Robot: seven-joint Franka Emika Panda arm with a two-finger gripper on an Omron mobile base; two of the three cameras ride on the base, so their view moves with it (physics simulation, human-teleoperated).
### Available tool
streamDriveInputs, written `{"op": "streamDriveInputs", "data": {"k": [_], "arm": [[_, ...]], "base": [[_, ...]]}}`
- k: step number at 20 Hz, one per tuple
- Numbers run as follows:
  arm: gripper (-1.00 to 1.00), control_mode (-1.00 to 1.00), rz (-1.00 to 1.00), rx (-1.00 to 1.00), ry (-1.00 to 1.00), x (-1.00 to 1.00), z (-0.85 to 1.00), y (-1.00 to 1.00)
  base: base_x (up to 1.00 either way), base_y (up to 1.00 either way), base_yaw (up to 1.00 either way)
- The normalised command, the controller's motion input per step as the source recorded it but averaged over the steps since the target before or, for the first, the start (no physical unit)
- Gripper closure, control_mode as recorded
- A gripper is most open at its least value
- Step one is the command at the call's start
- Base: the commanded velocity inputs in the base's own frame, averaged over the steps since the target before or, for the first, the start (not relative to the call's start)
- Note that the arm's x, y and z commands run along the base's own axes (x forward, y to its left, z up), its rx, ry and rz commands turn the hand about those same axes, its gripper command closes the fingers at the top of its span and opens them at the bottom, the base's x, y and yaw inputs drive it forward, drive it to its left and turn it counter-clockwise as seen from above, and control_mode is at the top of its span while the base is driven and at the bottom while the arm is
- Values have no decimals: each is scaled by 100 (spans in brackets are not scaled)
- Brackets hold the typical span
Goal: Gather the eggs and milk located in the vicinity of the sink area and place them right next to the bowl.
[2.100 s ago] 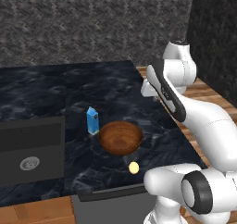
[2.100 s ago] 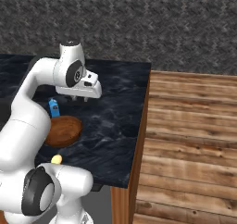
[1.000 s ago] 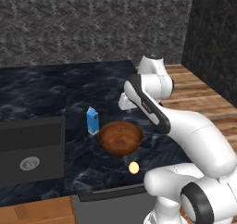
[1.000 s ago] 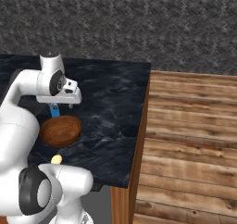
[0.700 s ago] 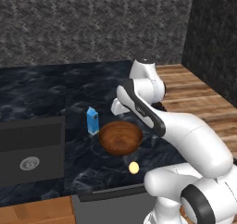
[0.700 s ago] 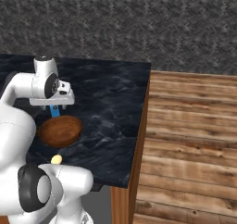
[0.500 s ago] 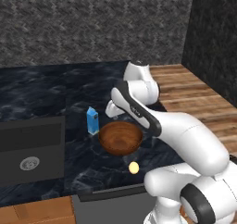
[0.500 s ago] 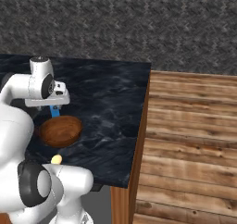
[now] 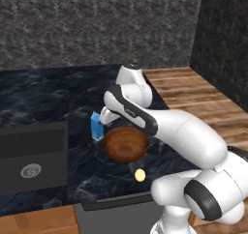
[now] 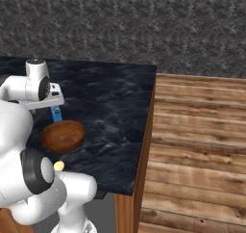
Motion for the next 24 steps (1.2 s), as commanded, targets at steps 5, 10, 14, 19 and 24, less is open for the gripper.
{"op": "streamDriveInputs", "data": {"k": [5, 10, 14, 19, 24], "arm": [[-100, -100, 1, 0, -4, 17, -2, 8], [-100, -100, 0, 0, -4, 9, -2, 0], [-100, -100, 0, -1, -3, 6, -10, 0], [-100, -100, 0, 0, -5, 1, -15, 2], [-100, -100, -1, 0, 0, 5, -4, 5]], "base": [[0, 0, 0], [0, 0, 0], [0, 0, 0], [0, 0, 0], [0, 0, 0]]}}
